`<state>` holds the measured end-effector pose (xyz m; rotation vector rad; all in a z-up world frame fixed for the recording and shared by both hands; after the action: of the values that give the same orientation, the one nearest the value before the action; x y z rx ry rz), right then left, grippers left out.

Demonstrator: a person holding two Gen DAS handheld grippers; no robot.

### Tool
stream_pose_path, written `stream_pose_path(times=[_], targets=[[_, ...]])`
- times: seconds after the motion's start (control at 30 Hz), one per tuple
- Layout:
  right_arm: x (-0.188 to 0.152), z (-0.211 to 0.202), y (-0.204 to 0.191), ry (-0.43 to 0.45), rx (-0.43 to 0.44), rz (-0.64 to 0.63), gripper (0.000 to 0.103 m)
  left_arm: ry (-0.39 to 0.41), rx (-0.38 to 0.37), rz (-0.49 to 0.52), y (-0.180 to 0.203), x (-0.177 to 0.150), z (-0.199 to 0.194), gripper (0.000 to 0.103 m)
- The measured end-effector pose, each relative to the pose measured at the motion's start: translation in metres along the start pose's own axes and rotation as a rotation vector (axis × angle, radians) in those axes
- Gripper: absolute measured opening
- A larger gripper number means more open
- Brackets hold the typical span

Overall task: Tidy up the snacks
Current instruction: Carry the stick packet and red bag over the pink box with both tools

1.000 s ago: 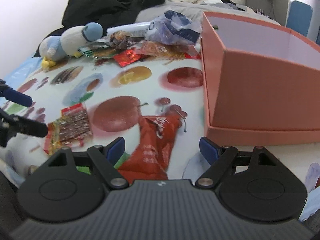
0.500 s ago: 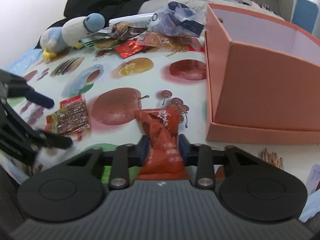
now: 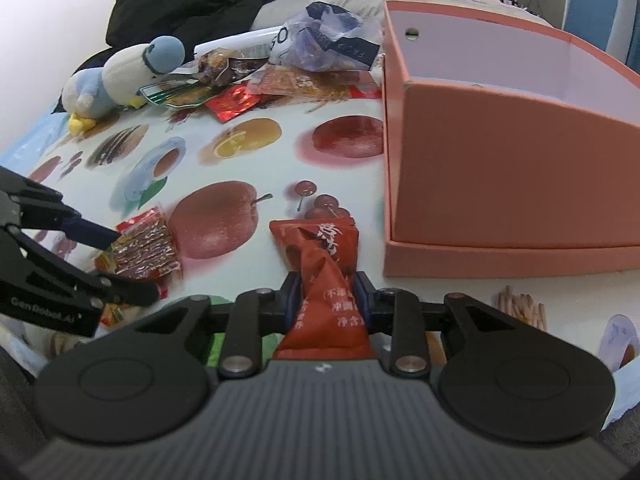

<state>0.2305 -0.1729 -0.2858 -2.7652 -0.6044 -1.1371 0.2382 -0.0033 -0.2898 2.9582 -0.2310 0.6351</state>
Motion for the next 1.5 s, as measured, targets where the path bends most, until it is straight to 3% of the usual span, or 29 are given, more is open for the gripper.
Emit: stream_pose_path(times=[0.17, 0.47, 0.9, 1.13, 1.3, 1.5], targets=[[0.003, -0.007, 0.005, 0.015, -0.018, -0.005, 0.031, 0.006, 0.018, -0.046, -0.001, 0.000, -0.002, 0.059], [0.006, -0.021, 0.010, 0.042, -0.019, -0.001, 0.030, 0.037, 0.013, -0.218, -0.002, 0.004, -0.016, 0.059], [0.030, -0.075, 0.014, 0.131, -0.045, -0.004, 0.030, 0.155, -0.003, -0.437, 0.004, 0.012, -0.076, 0.059], [0.042, -0.113, 0.014, 0.189, -0.063, -0.001, 0.030, 0.217, -0.043, -0.497, 0.014, 0.016, -0.116, 0.059], [0.047, -0.145, 0.019, 0.220, -0.093, 0.022, 0.030, 0.268, -0.057, -0.470, 0.039, 0.023, -0.152, 0.059], [0.046, -0.182, 0.029, 0.252, -0.137, 0.055, 0.030, 0.308, -0.136, -0.450, 0.075, 0.028, -0.175, 0.059]])
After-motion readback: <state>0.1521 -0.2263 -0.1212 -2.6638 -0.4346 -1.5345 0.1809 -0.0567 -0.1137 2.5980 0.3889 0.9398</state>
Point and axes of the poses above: each gripper's, at about its wrist camera, not at the fingertips, and z roughly the way its jaws point, y to its right, x to its top, the point moved 6 cm from there along z, roughly the way its jaws point, and after that the axes turned 14 degrees about -z, right-handed, at the moved point
